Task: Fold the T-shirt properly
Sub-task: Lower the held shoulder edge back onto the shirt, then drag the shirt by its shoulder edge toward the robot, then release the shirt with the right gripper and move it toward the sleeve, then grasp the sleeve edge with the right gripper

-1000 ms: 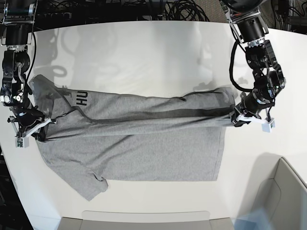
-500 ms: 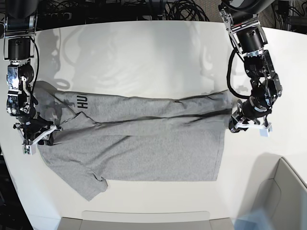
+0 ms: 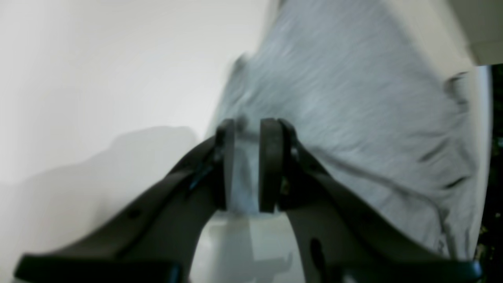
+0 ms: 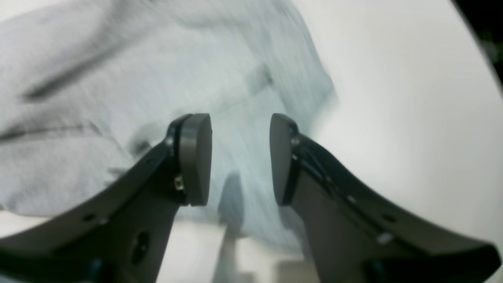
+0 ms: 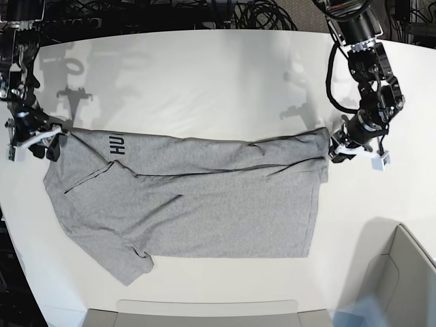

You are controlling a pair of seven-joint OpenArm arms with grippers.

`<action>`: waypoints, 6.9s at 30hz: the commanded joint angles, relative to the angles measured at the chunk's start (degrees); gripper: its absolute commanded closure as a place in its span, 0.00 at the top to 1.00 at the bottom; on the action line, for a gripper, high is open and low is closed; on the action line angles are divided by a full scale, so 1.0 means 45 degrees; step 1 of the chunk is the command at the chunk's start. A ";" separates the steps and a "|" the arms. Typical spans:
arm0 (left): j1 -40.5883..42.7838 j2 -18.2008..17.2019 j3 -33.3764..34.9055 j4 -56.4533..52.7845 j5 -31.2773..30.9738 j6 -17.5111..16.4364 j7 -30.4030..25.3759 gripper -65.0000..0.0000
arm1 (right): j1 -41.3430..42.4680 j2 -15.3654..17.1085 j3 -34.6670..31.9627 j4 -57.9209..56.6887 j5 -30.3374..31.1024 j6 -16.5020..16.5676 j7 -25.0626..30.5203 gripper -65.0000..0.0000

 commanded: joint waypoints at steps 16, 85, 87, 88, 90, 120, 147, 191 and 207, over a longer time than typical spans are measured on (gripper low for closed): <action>0.0205 -0.0378 -0.0005 -0.0273 -0.0198 -0.0089 -0.0162 0.23 | -0.0147 0.0292 0.1206 -0.2079 0.0995 0.0141 0.0334 0.38; 0.5577 -0.0984 -0.0122 0.2696 0.0857 -0.0187 0.0424 0.00 | -0.4914 0.0722 -0.0240 -0.1063 -0.1134 0.0141 0.2131 0.01; 0.5558 -0.0984 -0.0044 0.2755 0.0838 -0.0187 0.0424 0.00 | -0.4387 0.0722 -0.0768 -0.1395 -0.1349 0.0141 0.2131 0.01; 0.5558 -0.0984 -0.0025 0.2892 0.0838 -0.0167 0.0444 0.00 | -0.4133 0.0702 -0.0963 -0.1434 -0.1545 0.0141 0.2131 0.01; 0.5616 -0.0984 -0.0025 0.3302 0.0838 -0.0148 0.0444 0.00 | -0.3937 0.0663 -0.1100 -0.1278 -0.1818 0.0122 0.2131 0.04; 0.6007 -0.0945 -0.0103 0.5881 0.0799 -0.0187 0.2046 0.18 | -0.4074 0.0448 0.2749 0.2004 -0.1994 0.0024 0.2034 0.36; 0.6515 -0.0925 -0.0630 0.6662 0.0095 -0.0167 0.1968 0.18 | 0.0263 0.0233 0.1225 0.2278 -0.3948 0.0141 0.2131 0.36; 0.3916 -0.0710 -0.1197 0.5431 0.0154 -0.0187 0.1948 0.18 | 0.4229 0.1581 -0.4792 -0.4150 -0.0099 0.1743 0.1565 0.36; 0.3897 -0.0691 -0.1197 0.5412 0.0115 -0.0187 0.1948 0.18 | 1.1203 0.0644 -0.9051 -1.0851 -0.1838 0.1802 0.0920 0.36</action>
